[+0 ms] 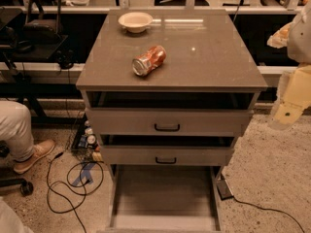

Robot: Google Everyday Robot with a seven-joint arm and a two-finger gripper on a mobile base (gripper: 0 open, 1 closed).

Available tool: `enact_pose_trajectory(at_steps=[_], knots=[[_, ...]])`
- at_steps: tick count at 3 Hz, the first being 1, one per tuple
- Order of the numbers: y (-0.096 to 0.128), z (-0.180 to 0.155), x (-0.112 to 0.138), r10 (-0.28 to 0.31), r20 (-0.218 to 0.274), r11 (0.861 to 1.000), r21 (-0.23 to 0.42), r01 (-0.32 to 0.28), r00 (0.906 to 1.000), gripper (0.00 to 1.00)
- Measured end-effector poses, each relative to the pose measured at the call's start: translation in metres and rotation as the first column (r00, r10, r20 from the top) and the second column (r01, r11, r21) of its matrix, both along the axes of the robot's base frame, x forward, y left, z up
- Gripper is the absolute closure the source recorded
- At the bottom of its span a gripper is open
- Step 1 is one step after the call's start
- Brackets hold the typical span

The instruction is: Place coke can into bottom drawer

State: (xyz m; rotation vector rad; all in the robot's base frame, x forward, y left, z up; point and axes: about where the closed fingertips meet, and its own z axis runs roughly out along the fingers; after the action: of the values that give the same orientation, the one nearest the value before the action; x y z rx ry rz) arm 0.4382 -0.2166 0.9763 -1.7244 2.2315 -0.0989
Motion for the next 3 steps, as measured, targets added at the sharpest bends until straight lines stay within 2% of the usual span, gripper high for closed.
enact_pose_trajectory(at_steps=[1,2,3], knots=[[0.0,0.0,0.0,0.0,0.0,1.0,0.0,0.0,1.0,0.0],[0.011,-0.001,0.013,0.038,0.017,0.999,0.012,-0.038,0.9991,0.0],[0.068,-0.009,0.073,0.205,0.058,0.979,0.001,-0.205,0.9771,0.0]])
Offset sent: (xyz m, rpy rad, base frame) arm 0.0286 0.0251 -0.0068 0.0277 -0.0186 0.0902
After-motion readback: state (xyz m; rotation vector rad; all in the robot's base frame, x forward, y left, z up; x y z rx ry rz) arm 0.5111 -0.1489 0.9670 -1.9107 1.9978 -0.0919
